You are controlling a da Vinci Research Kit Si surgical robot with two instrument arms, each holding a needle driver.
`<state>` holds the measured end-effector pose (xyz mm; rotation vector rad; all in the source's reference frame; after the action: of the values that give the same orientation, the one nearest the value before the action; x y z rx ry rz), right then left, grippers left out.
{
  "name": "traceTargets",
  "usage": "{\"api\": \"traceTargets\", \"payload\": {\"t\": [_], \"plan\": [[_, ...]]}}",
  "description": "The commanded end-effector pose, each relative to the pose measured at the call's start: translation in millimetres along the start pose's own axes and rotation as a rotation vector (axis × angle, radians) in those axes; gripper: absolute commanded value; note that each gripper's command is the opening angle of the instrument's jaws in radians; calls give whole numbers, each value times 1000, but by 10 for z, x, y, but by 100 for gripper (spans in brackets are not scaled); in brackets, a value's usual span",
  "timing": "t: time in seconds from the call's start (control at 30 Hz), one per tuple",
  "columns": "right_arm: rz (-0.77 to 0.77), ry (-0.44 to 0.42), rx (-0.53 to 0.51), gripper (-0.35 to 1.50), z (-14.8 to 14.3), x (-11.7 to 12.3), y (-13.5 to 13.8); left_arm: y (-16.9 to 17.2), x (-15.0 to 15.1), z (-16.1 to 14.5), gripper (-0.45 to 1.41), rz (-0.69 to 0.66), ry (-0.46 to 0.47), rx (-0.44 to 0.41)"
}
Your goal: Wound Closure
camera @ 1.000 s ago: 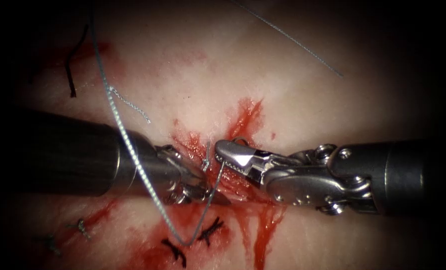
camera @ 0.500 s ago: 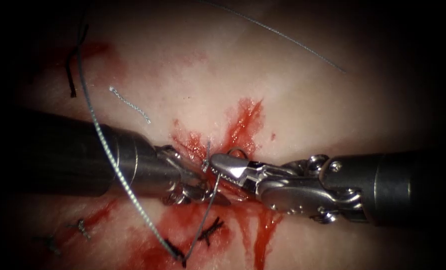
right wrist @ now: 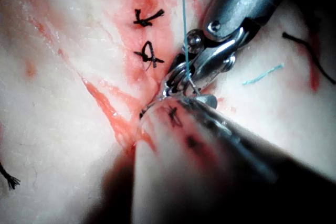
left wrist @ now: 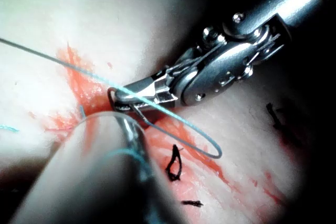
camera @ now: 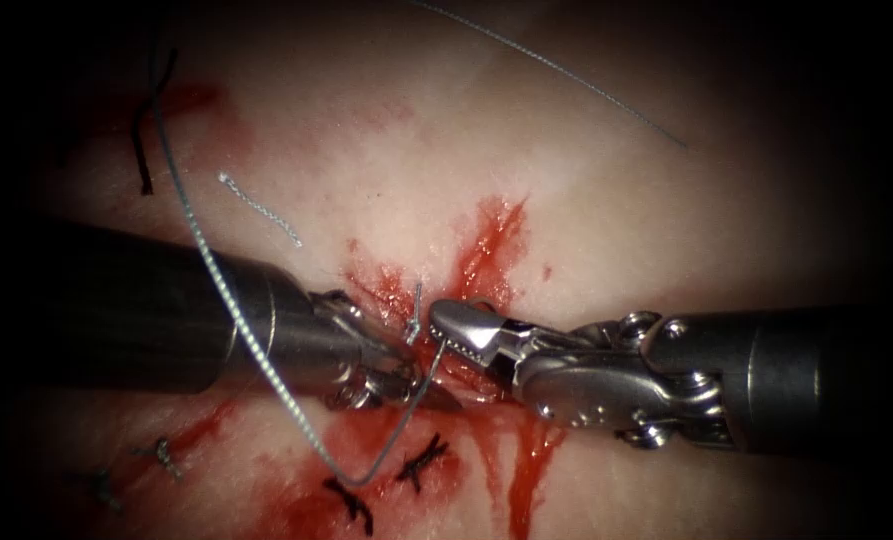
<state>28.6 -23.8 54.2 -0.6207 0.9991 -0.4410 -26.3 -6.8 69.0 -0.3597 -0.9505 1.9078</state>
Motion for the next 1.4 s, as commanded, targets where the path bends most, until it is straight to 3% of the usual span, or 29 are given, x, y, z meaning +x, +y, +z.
{"api": "traceTargets", "payload": {"t": [0.03,0.23,0.73,0.87,1.0,1.4], "plan": [[34,-13,-26,-35,7,-1,0,0,1,8,-45,-1,0,-1],[174,-60,-65,-35,3,-18,2,0,1,8,-45,-1,0,0],[244,-67,-140,-35,-6,-34,38,0,1,8,-45,-1,0,0],[243,-64,-146,-35,-6,-34,37,1,1,8,-45,-1,0,0],[234,-40,-133,-35,-4,-31,28,1,1,8,-45,-1,0,0],[202,18,-138,-35,3,-5,40,1,0,8,-45,-1,0,0]]}}
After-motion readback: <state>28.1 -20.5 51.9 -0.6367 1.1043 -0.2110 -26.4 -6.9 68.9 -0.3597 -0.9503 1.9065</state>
